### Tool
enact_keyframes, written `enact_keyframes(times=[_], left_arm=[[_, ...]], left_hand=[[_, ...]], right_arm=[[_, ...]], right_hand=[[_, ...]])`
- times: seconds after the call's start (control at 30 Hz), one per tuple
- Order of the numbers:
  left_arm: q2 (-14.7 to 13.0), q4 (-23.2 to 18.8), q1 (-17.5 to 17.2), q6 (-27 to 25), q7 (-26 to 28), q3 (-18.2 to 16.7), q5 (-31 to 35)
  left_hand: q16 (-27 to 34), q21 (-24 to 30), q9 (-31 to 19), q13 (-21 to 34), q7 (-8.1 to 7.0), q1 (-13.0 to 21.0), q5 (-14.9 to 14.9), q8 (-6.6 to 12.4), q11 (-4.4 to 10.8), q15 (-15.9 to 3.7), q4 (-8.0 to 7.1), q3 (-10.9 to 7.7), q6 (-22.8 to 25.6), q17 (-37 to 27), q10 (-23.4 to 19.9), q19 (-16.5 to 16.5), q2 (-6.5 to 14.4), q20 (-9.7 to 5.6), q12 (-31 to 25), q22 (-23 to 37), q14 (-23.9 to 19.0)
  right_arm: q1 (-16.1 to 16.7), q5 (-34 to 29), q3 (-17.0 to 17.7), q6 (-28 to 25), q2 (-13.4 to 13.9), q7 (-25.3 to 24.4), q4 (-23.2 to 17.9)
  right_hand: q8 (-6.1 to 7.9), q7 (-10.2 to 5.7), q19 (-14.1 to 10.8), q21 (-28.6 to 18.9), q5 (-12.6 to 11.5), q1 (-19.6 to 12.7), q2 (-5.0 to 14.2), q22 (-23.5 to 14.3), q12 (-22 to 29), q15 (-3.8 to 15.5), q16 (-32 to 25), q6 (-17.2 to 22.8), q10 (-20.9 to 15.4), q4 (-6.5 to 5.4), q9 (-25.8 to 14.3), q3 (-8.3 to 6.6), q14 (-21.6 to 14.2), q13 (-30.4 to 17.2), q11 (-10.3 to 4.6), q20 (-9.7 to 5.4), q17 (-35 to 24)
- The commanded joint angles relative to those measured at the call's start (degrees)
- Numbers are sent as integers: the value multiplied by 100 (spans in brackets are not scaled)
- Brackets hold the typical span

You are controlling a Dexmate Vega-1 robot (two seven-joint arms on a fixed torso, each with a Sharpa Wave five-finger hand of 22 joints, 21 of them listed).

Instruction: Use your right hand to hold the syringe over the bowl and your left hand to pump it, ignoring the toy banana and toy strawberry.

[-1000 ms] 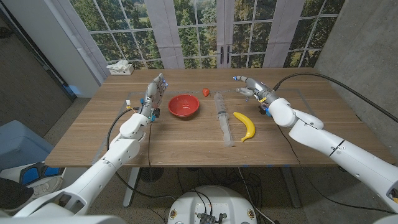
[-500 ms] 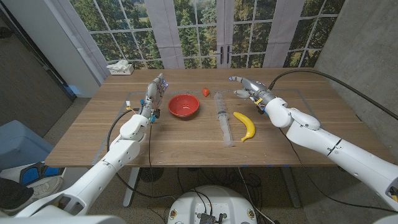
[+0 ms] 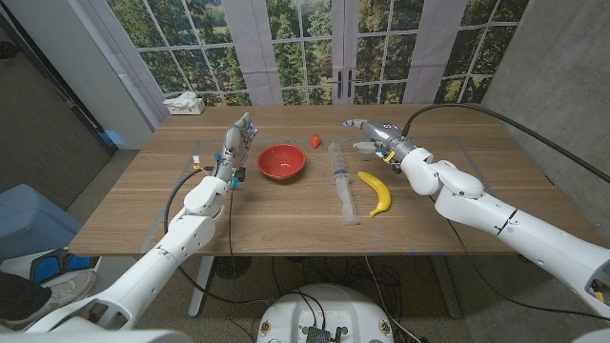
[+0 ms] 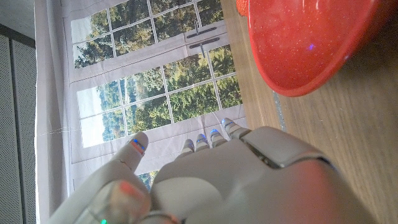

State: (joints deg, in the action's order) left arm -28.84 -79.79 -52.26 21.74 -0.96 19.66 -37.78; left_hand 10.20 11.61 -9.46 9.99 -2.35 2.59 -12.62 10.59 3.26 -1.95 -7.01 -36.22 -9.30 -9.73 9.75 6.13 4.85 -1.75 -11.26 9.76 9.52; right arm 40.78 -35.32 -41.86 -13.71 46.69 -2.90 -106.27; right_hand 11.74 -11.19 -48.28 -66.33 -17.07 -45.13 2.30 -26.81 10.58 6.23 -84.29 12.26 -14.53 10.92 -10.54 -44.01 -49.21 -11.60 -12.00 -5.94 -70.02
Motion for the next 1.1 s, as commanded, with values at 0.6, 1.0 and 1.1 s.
enact_keyframes(times=[0.6, 1.0, 1.1], left_arm=[[48, -103, -102, 28, 87, -51, -70], [67, -71, -118, 50, -9, -76, -174], [62, -77, -132, 62, -23, -87, -190]], left_hand=[[5, -13, -29, 13, -14, -63, -54, 8, -38, -308, -1, -17, 71, -9, 268, -40, 392, -527, 14, 28, 482], [5, -12, -29, 13, -39, -62, -57, 15, -31, -304, 2, -21, 120, -8, 245, -56, 394, -529, 13, 28, 466], [5, -13, -29, 13, -38, -62, -57, 15, -31, -305, 2, -21, 124, -8, 243, -55, 395, -528, 14, 28, 465]], right_arm=[[-348, -1633, -446, 591, -197, 391, 447], [-418, -2075, -561, 651, -294, 558, 512], [-429, -2245, -597, 626, -326, 515, 534]], right_hand=[[-2, -87, 290, -281, 194, -694, -116, 60, 30, 608, 61, -170, 3, 24, -20, 42, 197, -19, -45, -208, -23], [-10, -87, 457, -470, 497, -625, -235, 112, 17, 597, 178, -316, 120, -126, -24, 307, 274, -22, -44, -244, 14], [-12, -89, 486, -515, 580, -626, -299, 135, 15, 600, 220, -357, 141, -106, -25, 362, 321, -23, -40, -255, 12]])
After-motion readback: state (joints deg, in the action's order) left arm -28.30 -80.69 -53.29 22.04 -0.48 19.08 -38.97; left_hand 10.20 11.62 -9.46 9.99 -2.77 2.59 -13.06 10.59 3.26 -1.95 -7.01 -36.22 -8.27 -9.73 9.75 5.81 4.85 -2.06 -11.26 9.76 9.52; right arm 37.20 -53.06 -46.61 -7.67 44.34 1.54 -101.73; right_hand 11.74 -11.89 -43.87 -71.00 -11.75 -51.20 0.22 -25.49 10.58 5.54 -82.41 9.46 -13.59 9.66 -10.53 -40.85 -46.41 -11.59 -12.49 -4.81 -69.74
